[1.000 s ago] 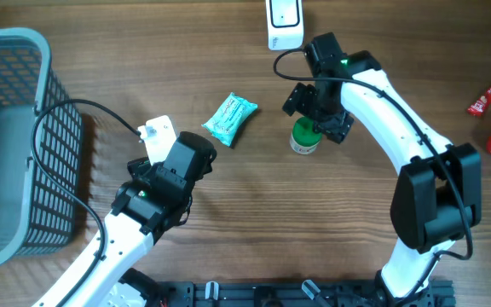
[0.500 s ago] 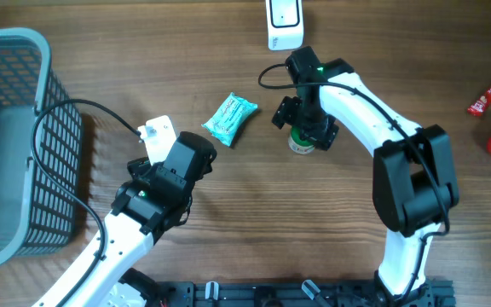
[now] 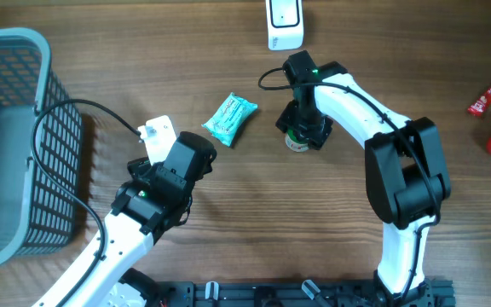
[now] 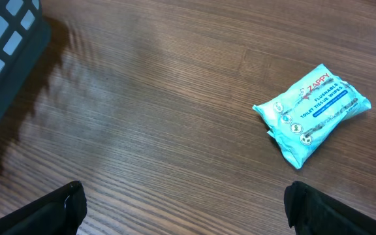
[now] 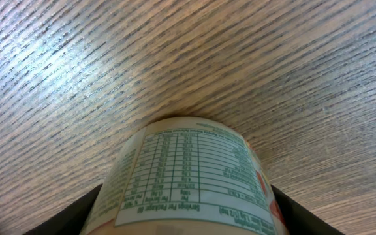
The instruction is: Scan the item barcode
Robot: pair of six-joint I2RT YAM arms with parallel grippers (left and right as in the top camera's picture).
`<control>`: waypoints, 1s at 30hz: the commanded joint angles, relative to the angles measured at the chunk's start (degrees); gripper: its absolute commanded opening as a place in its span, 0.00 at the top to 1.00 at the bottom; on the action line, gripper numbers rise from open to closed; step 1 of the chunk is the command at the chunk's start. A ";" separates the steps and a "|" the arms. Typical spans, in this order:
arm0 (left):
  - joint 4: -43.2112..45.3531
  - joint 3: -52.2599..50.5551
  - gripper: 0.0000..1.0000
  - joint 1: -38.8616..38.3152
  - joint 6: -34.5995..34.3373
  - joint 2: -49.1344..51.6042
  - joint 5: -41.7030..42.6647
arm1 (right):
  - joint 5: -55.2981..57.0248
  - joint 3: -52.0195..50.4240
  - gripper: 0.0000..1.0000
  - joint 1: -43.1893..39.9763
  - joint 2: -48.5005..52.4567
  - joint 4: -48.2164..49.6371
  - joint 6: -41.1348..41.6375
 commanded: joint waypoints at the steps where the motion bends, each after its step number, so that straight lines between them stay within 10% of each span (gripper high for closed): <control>1: 0.13 0.02 0.00 -0.15 0.48 0.00 -1.18 | -0.59 0.15 0.35 -0.85 1.38 -2.64 -2.29; 17: 0.13 0.02 0.00 -0.15 0.48 0.00 -1.18 | -31.98 3.10 0.38 -6.64 -12.11 -28.94 -44.92; 30: 0.13 0.00 0.00 -0.15 0.48 0.00 -1.18 | -38.53 -0.50 0.38 -6.60 -12.11 -34.77 -46.42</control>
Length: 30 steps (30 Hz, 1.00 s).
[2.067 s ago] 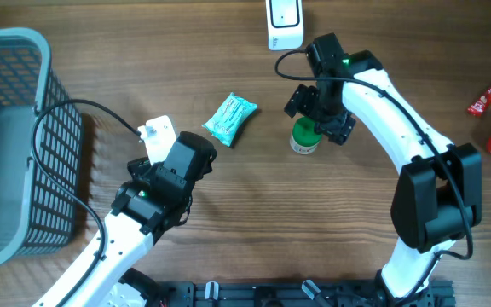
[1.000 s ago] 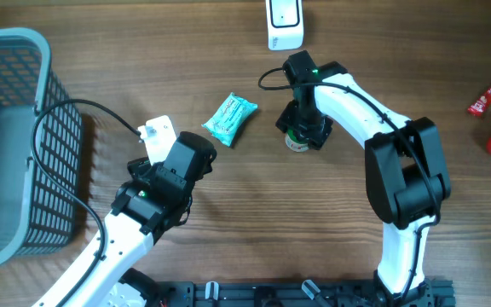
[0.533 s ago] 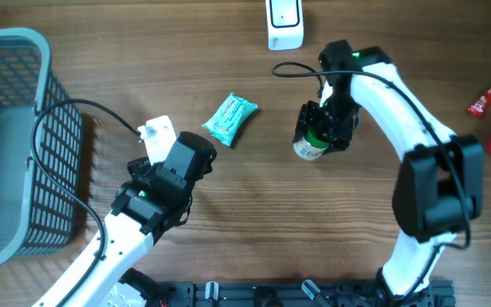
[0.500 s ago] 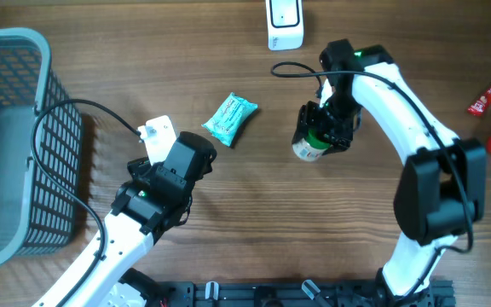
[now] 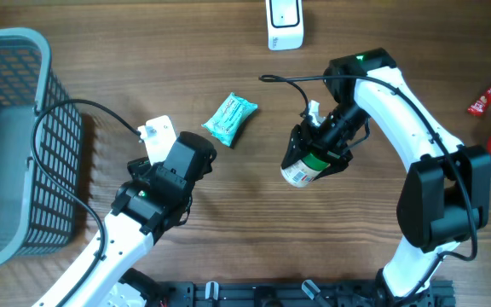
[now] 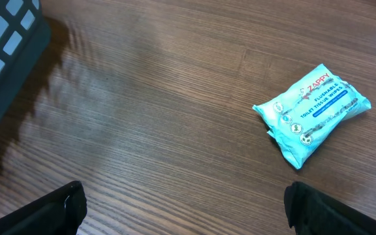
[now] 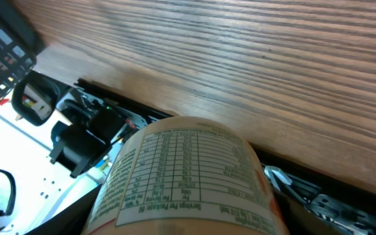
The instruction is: Scan the item barcode
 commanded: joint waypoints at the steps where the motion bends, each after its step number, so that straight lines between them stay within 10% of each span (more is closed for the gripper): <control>1: 0.13 0.02 0.00 -0.15 0.48 0.00 -1.16 | -2.82 -0.35 0.38 0.28 -0.98 -0.70 -1.31; 7: 0.13 0.02 0.00 -0.15 0.48 0.00 -1.16 | -1.25 -0.35 0.39 0.28 -0.98 0.22 -1.29; 17: 0.13 0.02 0.00 -0.15 0.48 0.00 -1.16 | 6.08 -0.22 0.39 -2.21 -0.98 27.89 8.22; 21: 0.13 0.02 0.00 -0.15 0.48 0.00 -1.16 | 8.63 -0.22 0.56 -3.80 -0.98 41.99 8.17; 24: 0.13 0.02 0.00 -0.15 0.48 0.00 -1.16 | 8.66 -0.22 0.37 -3.85 -0.98 51.84 7.80; 30: 0.13 0.02 0.00 -0.15 0.48 0.00 -1.16 | 24.63 -0.24 0.38 -3.82 -0.63 71.93 7.48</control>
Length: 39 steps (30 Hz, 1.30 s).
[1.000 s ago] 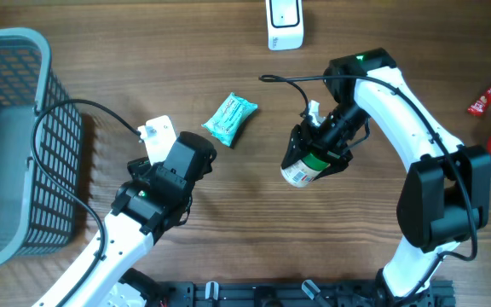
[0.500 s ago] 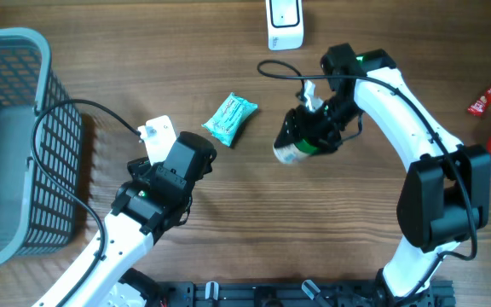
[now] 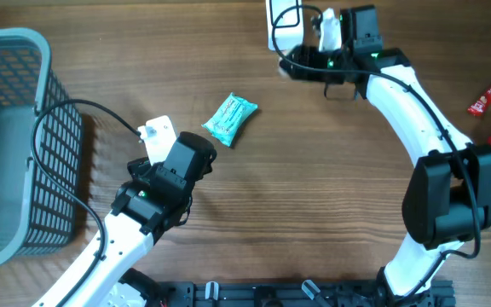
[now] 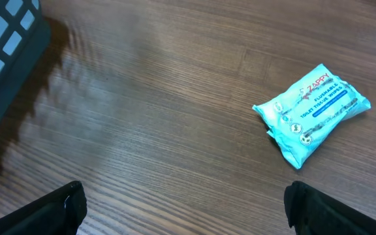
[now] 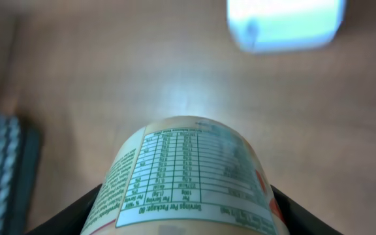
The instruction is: Scan the item barcode
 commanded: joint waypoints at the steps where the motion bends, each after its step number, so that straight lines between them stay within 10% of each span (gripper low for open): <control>1: 0.11 0.02 0.00 -0.15 0.48 0.00 -1.16 | 11.41 0.50 0.37 0.07 -0.20 8.92 -1.27; 13: 0.11 0.02 0.00 -0.15 0.48 0.00 -1.16 | 21.57 1.01 0.27 3.56 15.19 54.99 -6.71; 22: 0.11 0.02 0.00 -0.15 0.48 0.00 -1.16 | 27.39 7.13 0.28 4.15 20.70 57.02 -7.52; 39: 0.11 0.02 0.00 -0.15 0.48 0.00 -1.16 | 38.97 7.67 0.31 -31.95 -8.87 -3.56 6.19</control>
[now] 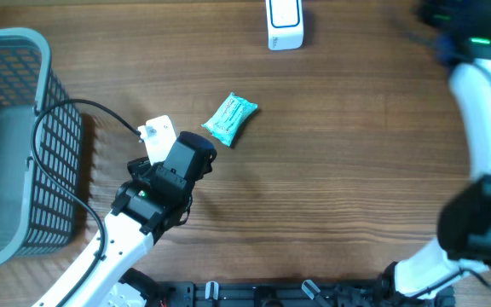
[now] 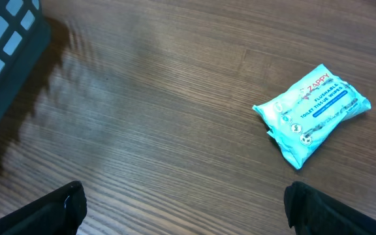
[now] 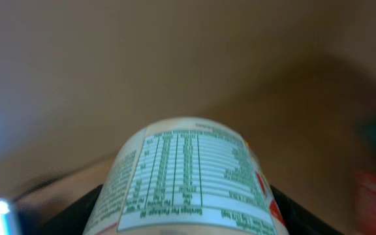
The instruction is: Scan the item barcode
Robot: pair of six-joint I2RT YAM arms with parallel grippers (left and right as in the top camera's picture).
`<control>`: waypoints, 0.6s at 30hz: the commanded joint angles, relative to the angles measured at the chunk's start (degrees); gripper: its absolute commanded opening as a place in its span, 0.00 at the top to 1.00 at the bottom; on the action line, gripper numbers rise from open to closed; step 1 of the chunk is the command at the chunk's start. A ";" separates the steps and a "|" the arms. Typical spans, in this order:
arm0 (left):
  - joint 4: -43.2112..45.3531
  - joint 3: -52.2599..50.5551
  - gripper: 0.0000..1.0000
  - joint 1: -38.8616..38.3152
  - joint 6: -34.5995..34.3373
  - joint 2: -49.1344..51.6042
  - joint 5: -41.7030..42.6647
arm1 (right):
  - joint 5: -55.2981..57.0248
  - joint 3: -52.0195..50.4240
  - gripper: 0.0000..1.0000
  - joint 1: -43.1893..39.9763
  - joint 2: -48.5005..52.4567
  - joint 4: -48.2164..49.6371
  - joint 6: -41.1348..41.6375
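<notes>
My right gripper (image 3: 185, 219) is shut on a small bottle (image 3: 191, 173) with a white nutrition label printed in green; the dark fingers (image 3: 77, 212) flank it on both sides. The scene behind it is motion-blurred. In the overhead view the right arm (image 1: 484, 102) stands at the far right, its wrist a blur at the top right corner, and the bottle cannot be made out there. The white scanner (image 1: 284, 23) sits at the back middle. My left gripper (image 2: 188, 209) hangs open and empty over bare wood.
A teal pack of wipes (image 1: 230, 119) lies left of centre, also in the left wrist view as the wipes pack (image 2: 312, 114). A grey mesh basket (image 1: 7, 136) stands at the far left. The left arm (image 1: 164, 183) and its cable occupy the front left.
The right gripper, with the bottle still in it, has gone from beside the scanner at the back middle to the far right back corner. The left arm has not moved.
The right gripper was shut on the bottle standing on the table at the middle. Then it held the bottle lifted and tilted above the table. Then the bottle was up by the scanner at the back edge, and now it is at the far right.
</notes>
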 commanded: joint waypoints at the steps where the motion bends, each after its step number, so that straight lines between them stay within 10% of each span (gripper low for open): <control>1: 0.09 0.02 0.00 -0.15 0.48 0.00 -1.14 | 4.07 0.63 0.32 -12.28 -2.23 -10.38 8.31; 9: 0.09 0.02 0.00 -0.15 0.48 0.00 -1.14 | 0.42 -2.14 0.35 -32.48 5.29 -23.30 7.63; 18: 0.09 0.02 0.00 -0.15 0.48 0.00 -1.14 | -3.85 -2.14 0.34 -33.59 19.56 -22.64 5.35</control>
